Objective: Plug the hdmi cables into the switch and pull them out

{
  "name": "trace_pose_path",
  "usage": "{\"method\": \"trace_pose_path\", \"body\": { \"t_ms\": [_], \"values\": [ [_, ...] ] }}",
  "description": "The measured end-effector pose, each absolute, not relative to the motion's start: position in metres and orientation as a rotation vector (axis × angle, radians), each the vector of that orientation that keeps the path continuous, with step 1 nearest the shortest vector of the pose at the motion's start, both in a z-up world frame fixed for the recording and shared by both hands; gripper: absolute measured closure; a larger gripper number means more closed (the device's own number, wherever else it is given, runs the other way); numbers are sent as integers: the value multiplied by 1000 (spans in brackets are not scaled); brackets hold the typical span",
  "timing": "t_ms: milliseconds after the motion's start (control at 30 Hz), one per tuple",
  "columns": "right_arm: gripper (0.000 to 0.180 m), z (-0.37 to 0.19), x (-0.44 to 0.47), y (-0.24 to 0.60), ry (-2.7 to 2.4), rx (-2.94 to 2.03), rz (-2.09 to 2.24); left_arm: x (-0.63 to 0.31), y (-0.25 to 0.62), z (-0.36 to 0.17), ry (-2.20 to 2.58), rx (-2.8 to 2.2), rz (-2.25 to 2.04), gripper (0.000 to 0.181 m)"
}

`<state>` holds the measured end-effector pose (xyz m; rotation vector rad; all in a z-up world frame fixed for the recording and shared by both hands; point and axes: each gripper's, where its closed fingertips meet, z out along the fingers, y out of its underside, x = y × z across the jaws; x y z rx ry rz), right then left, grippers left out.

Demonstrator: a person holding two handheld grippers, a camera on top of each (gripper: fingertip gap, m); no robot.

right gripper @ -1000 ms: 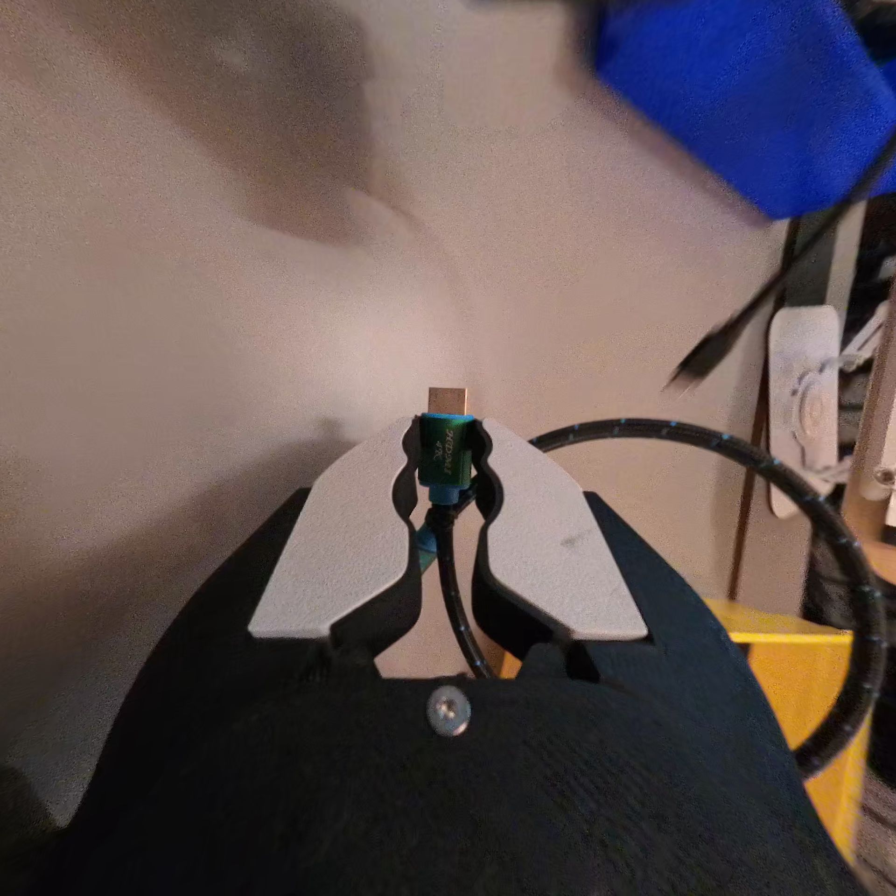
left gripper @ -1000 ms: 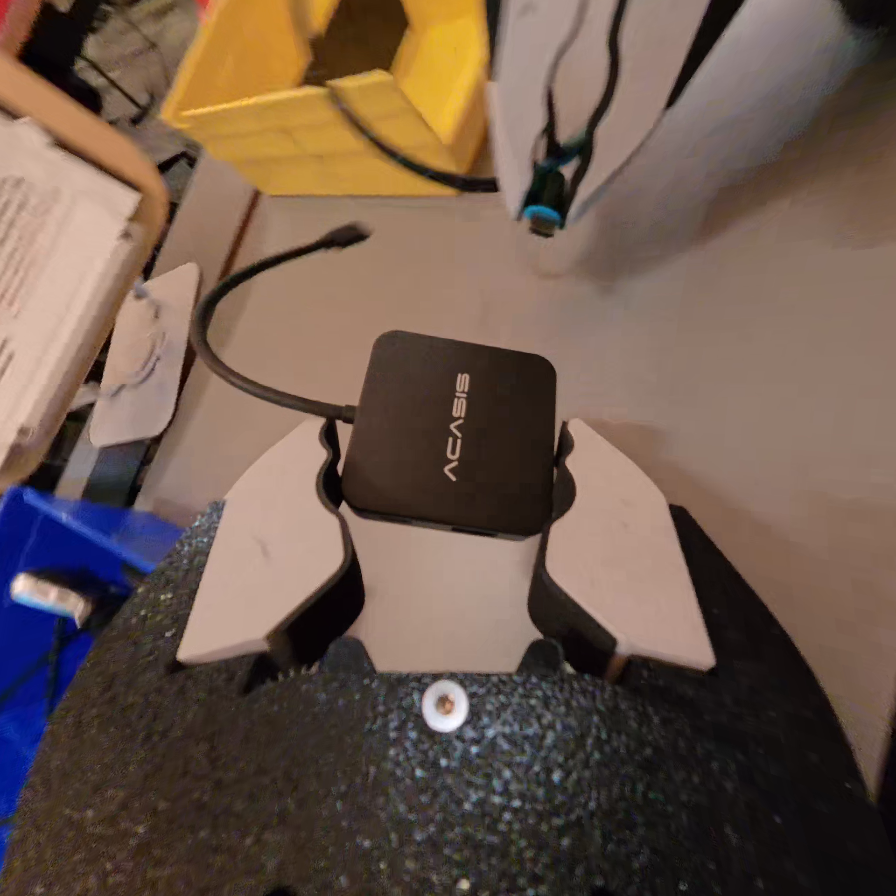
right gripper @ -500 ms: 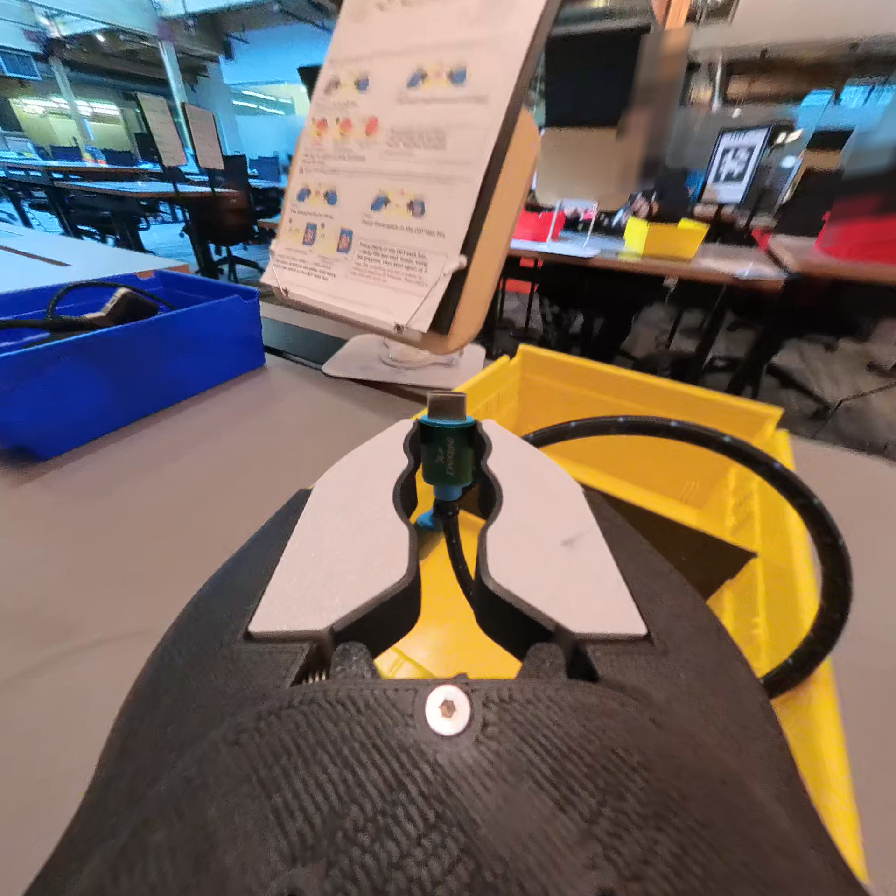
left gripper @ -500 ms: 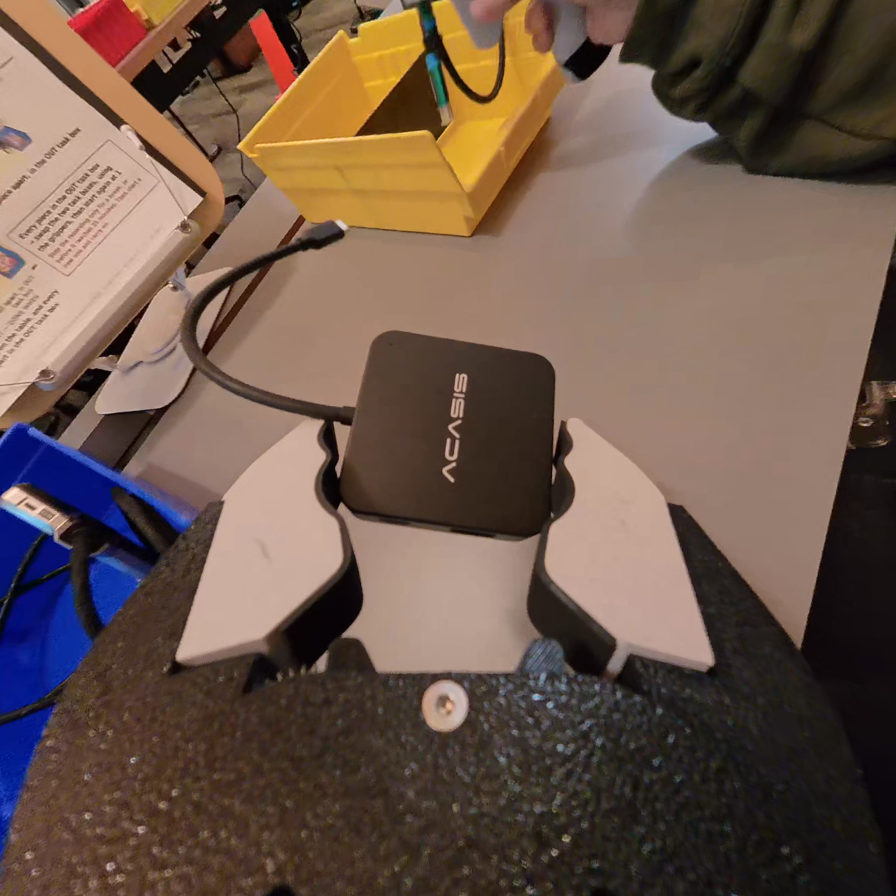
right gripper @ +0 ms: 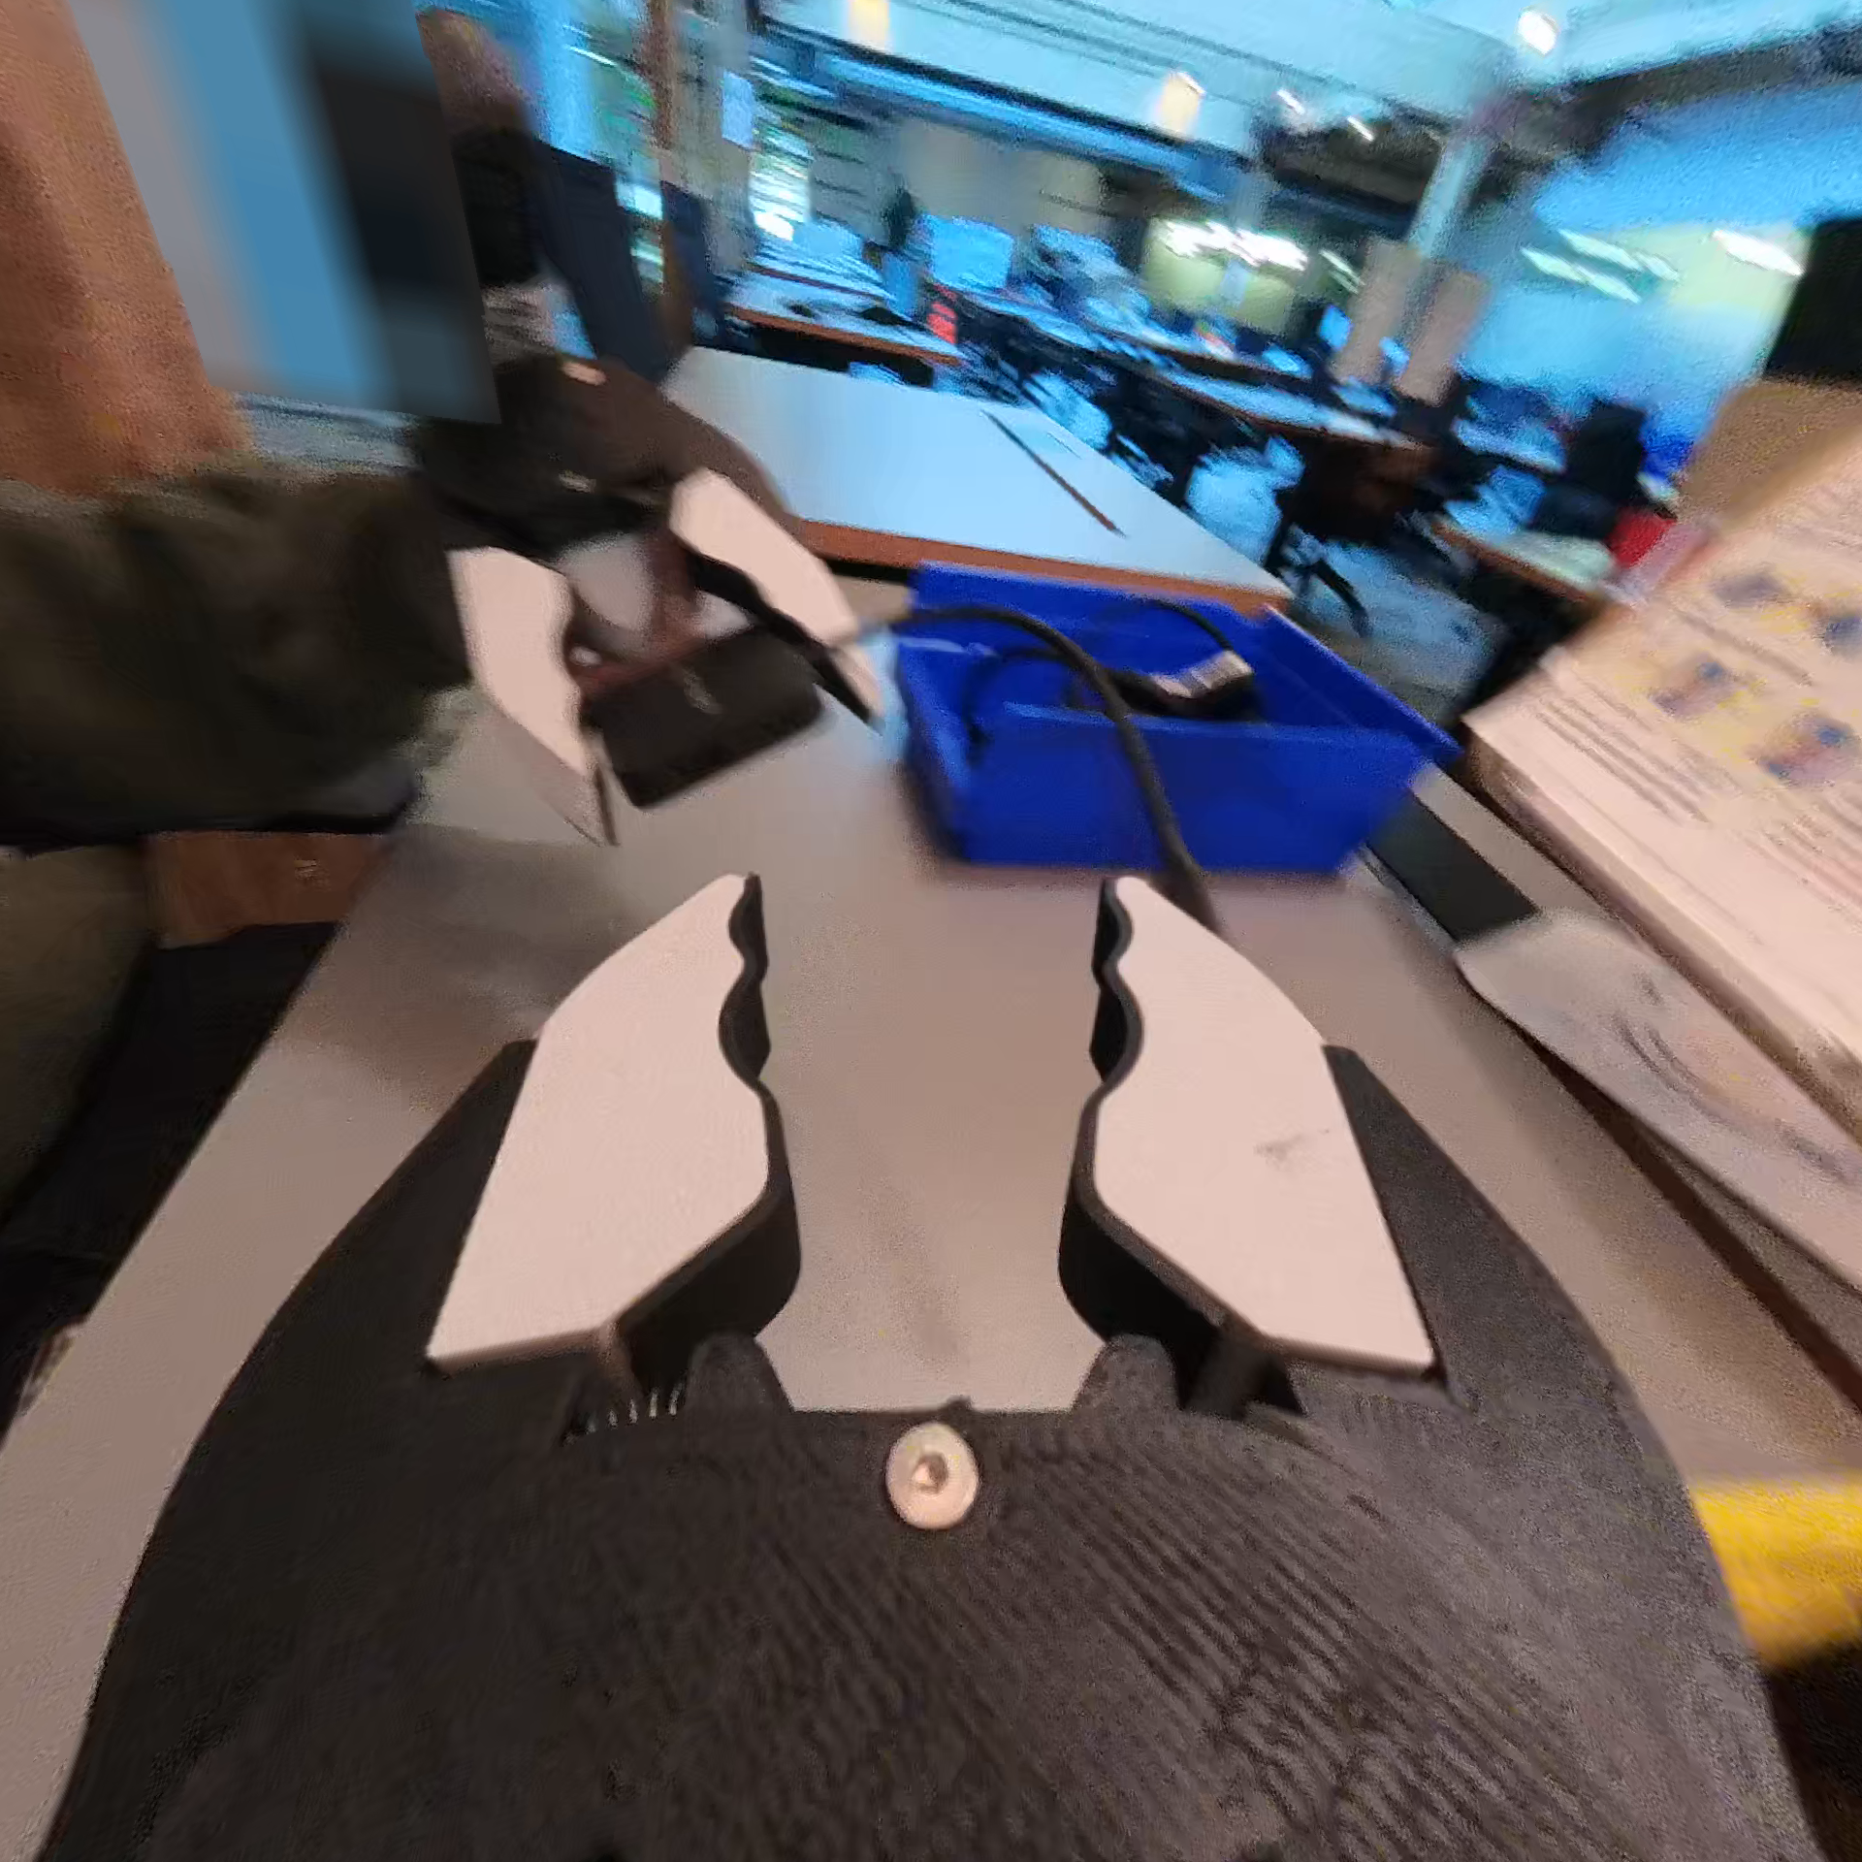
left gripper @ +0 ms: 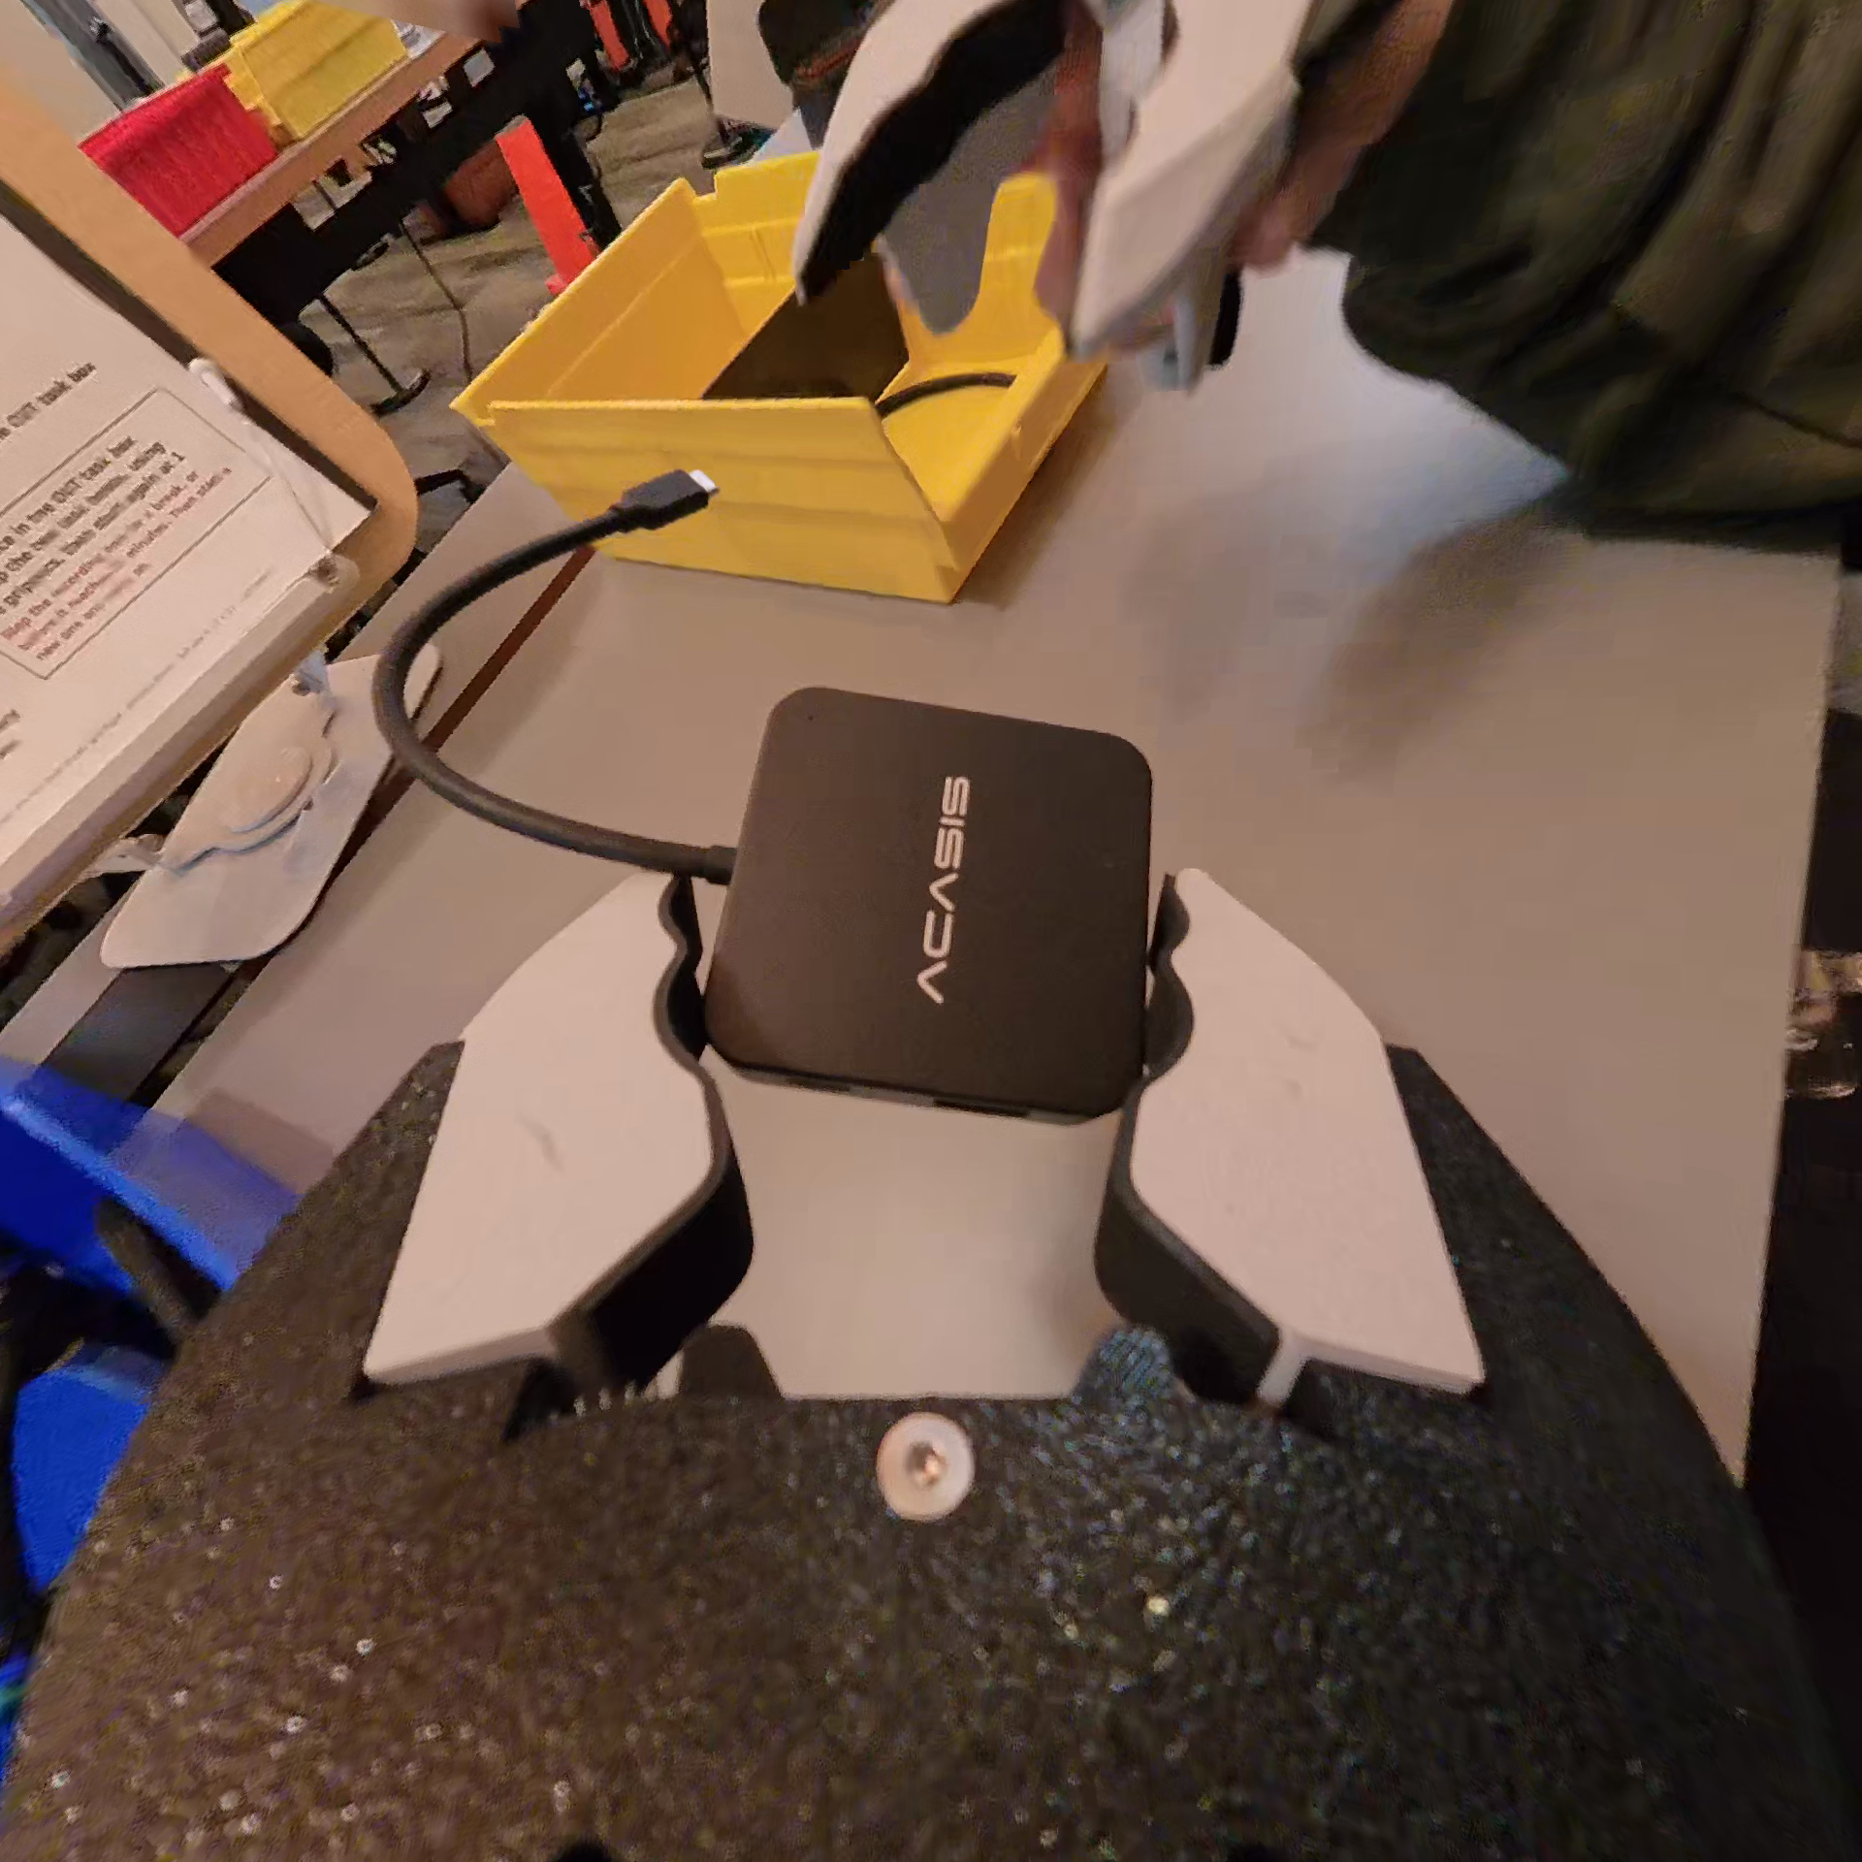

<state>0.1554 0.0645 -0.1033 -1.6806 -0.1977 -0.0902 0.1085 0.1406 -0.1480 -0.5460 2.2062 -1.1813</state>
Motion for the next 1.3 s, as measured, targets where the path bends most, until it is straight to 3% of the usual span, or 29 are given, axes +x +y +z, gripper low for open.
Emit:
{"method": "trace_pose_path", "body": {
  "t_ms": [167, 700, 1000, 1300],
  "values": [
    [117, -109, 94, 110, -464, -1580, -53, 106, 126, -146, 2260, -525, -1217, 96],
    [113, -119, 78, 112, -564, -1571, 1, 97, 104, -147, 2291, -475, -1313, 95],
    [113, -61, 221, 34, -5, -1524, -591, 87, 138, -159, 2179, -653, -1337, 98],
    [113, -90, 415, -45, 586, -1664, -787, 65, 147, -189, 2222, -724, -1324, 105]
  ]
}}
